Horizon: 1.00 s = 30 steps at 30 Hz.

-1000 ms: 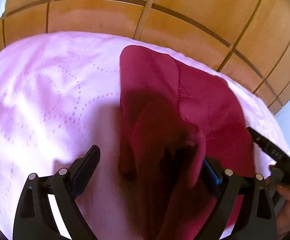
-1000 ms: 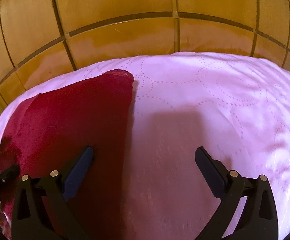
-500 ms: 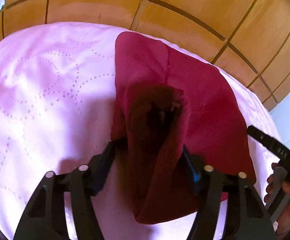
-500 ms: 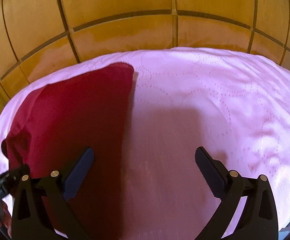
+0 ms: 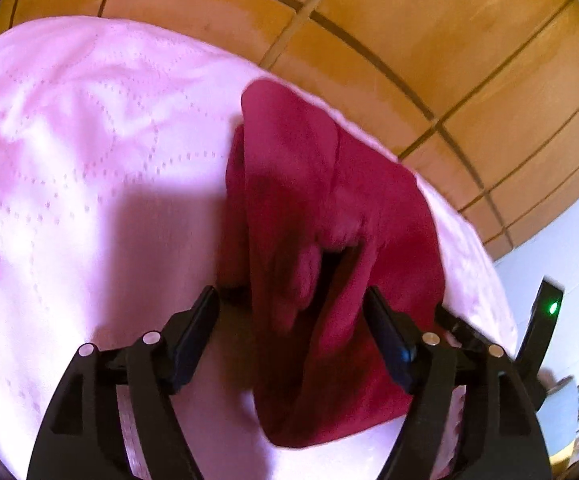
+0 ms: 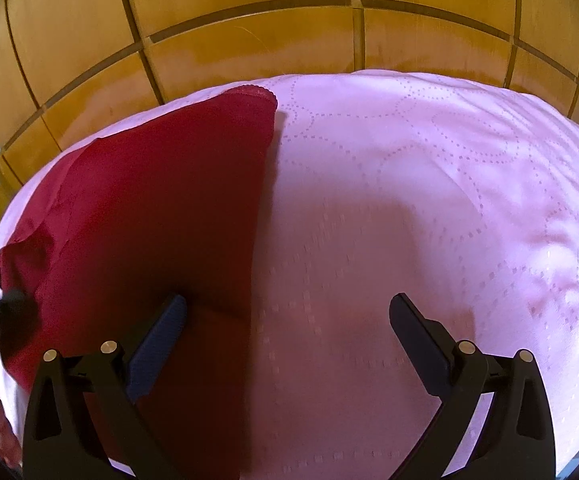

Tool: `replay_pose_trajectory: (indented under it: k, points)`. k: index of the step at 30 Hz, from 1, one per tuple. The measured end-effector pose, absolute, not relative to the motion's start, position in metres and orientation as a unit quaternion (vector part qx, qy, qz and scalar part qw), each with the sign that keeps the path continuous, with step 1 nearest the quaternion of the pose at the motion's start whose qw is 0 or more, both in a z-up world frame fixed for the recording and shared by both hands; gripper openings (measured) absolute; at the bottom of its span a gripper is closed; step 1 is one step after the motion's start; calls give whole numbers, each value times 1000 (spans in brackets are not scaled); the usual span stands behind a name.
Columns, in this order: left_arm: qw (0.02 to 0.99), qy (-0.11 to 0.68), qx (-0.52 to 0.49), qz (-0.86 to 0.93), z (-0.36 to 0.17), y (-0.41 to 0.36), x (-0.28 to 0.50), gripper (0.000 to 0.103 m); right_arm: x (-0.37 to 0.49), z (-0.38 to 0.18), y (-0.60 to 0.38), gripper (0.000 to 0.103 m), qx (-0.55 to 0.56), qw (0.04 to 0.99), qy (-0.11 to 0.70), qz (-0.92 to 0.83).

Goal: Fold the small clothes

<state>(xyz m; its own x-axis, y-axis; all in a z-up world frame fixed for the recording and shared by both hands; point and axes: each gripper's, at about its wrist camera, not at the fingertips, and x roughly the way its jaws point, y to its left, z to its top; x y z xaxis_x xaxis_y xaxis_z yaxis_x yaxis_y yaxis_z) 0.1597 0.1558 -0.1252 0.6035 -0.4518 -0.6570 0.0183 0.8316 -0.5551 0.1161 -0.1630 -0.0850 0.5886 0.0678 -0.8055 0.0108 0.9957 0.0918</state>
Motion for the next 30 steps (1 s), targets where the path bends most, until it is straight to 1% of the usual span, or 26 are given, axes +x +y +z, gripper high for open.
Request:
replay_pose_trajectory:
  k: [1, 3, 4, 8, 10, 13, 15, 16, 17, 19, 22, 25, 30]
  points:
    - [861, 419, -255, -134, -121, 156, 162, 72, 116, -85, -162, 100, 43, 891, 453, 14]
    - [872, 423, -219, -117, -113, 149, 172, 57, 116, -85, -162, 100, 41, 891, 452, 13]
    - [874, 428, -201, -115, -113, 146, 173, 44, 115, -84, -161, 100, 40, 891, 452, 13]
    - [882, 436, -149, -96, -110, 142, 183, 30, 115, -84, -160, 100, 44, 887, 460, 13]
    - [881, 439, -156, -85, -111, 147, 191, 28, 113, -84, -156, 100, 43, 884, 466, 21]
    - [872, 450, -170, -90, -124, 156, 195, 30, 109, -88, -141, 100, 2, 887, 460, 32]
    - [875, 439, -176, -105, -124, 160, 187, 37, 107, -89, -140, 100, -5, 893, 448, 33]
    - [874, 438, -180, -109, -124, 163, 183, 44, 107, -90, -145, 100, 8, 892, 451, 38]
    - [872, 438, -186, -110, -125, 165, 180, 58, 108, -91, -150, 100, 24, 889, 455, 45]
    - [868, 438, -206, -108, -128, 176, 170, 70, 110, -94, -159, 100, 49, 884, 462, 55]
    - [855, 445, -243, -113, -137, 188, 159, 76, 109, -94, -163, 100, 56, 883, 461, 66]
    - [842, 453, -265, -124, -149, 190, 146, 76, 107, -96, -168, 100, 69, 884, 457, 76]
    - [857, 456, -191, -143, -142, 166, 134, 76, 103, -97, -176, 100, 78, 879, 458, 106]
